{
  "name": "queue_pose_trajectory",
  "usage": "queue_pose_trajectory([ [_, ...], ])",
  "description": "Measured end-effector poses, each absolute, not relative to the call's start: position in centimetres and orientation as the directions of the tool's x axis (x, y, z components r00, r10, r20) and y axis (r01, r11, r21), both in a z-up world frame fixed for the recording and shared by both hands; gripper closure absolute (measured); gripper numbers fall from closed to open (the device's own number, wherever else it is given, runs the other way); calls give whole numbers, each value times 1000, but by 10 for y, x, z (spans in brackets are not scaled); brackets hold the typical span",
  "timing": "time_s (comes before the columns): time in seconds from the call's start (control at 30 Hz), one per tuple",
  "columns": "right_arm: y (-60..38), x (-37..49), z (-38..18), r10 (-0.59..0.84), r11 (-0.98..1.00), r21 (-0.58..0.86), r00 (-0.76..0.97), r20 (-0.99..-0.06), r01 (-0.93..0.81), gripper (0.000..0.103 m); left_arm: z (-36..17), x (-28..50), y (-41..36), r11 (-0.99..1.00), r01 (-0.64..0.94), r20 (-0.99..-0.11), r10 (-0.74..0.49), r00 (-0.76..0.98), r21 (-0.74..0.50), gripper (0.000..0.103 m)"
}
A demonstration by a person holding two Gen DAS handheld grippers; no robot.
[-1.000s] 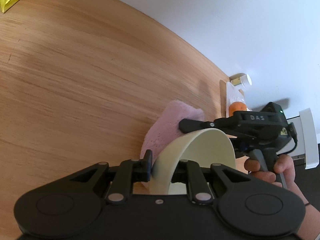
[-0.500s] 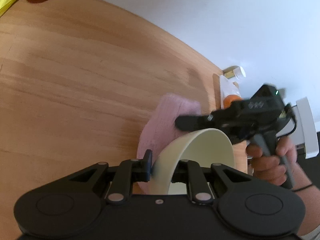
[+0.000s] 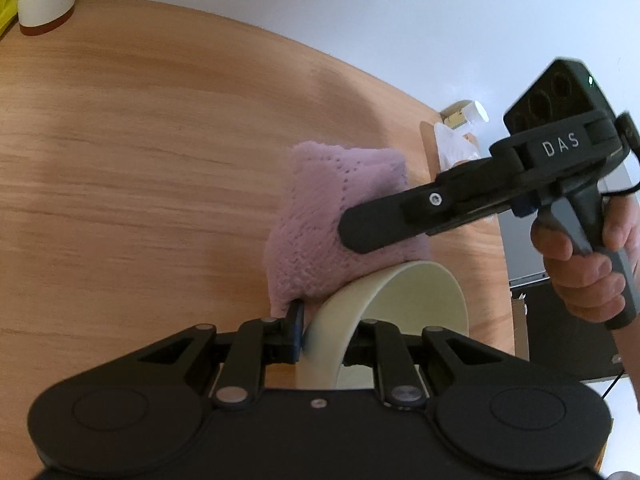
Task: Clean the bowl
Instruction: 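Wipe the bowl's outer wall with the towel in the right tool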
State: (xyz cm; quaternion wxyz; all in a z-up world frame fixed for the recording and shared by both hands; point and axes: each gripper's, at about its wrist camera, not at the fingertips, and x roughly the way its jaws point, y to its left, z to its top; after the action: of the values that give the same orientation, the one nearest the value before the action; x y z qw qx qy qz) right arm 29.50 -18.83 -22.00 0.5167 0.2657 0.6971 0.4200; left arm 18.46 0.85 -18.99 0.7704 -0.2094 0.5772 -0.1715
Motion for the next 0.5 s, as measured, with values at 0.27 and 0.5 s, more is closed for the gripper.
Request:
queue_pose_trajectory([
  [0.27, -166, 298, -241, 758, 536, 842, -403, -513, -63, 83, -193, 189, 9, 843, 18, -811, -523, 262, -538, 88],
  [0.5, -173, 293, -265, 779, 533, 845, -411, -473, 38, 83, -194, 189, 20, 828, -18, -799, -535, 276, -561, 88],
])
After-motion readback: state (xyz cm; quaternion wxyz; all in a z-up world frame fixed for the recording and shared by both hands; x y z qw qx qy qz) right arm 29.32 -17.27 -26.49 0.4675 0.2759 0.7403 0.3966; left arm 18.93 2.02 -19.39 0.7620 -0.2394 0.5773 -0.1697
